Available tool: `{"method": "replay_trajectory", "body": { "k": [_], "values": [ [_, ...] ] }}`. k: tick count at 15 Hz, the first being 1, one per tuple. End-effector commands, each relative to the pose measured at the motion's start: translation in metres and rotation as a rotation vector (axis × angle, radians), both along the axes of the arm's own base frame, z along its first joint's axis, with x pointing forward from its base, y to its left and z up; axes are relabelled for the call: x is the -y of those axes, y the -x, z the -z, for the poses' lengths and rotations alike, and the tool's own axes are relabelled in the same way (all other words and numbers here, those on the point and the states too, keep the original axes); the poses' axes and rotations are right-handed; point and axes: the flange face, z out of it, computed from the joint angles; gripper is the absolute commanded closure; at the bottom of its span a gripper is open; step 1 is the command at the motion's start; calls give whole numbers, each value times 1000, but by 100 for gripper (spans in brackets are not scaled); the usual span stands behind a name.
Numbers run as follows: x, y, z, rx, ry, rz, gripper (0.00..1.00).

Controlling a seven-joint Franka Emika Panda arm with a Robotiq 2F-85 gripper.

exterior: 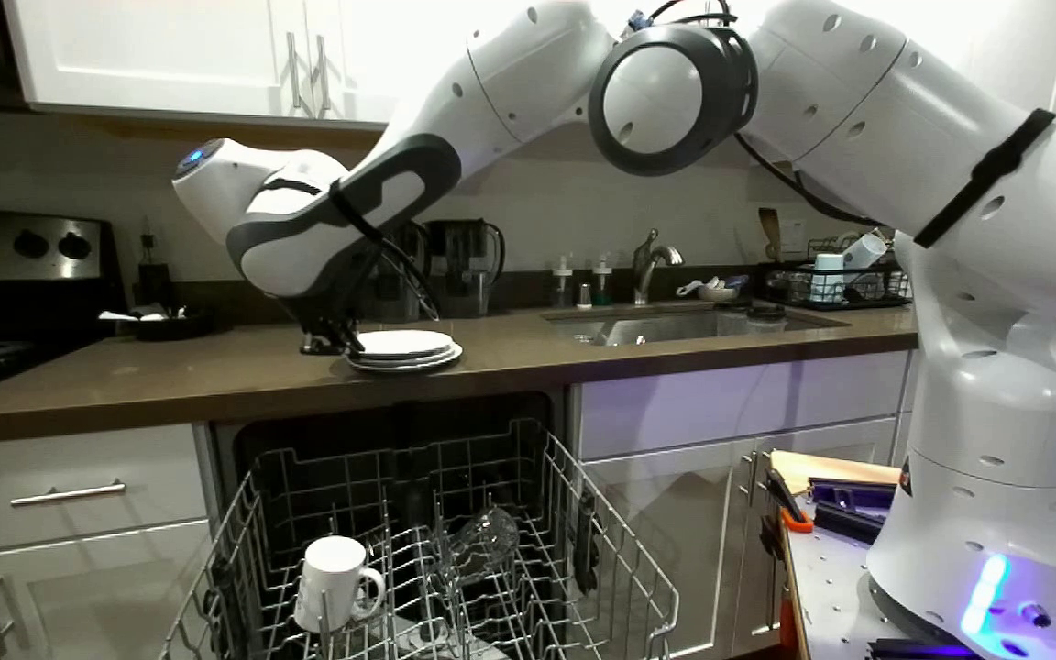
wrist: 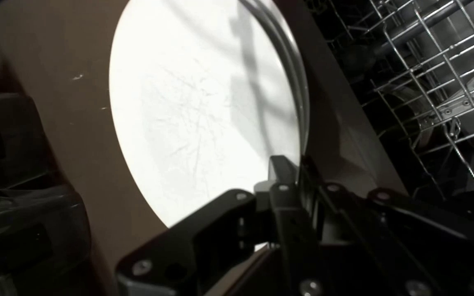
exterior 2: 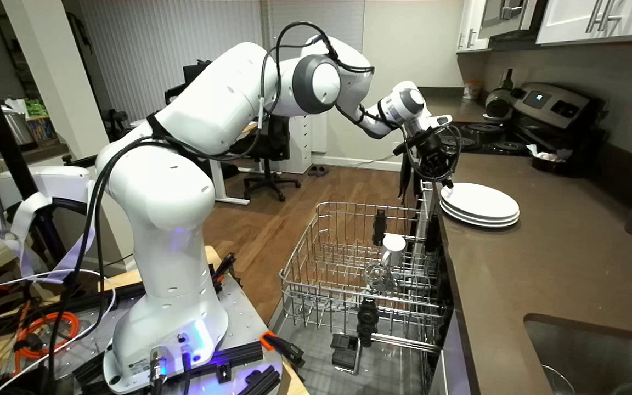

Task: Remove the topmost plate from the stack on the counter and put it inside the dishwasher

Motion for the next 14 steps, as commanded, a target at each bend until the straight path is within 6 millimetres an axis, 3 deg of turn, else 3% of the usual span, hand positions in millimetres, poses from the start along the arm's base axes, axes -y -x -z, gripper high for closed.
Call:
{"method": "replay_trajectory", "body": {
  "k": [1, 7, 14],
  "values": [
    [-2, 2, -12, -2, -5, -16, 94],
    [-11, 3, -18, 6, -14, -29, 94],
    [-25, 4, -12, -1, -14, -45, 94]
  ]
}}
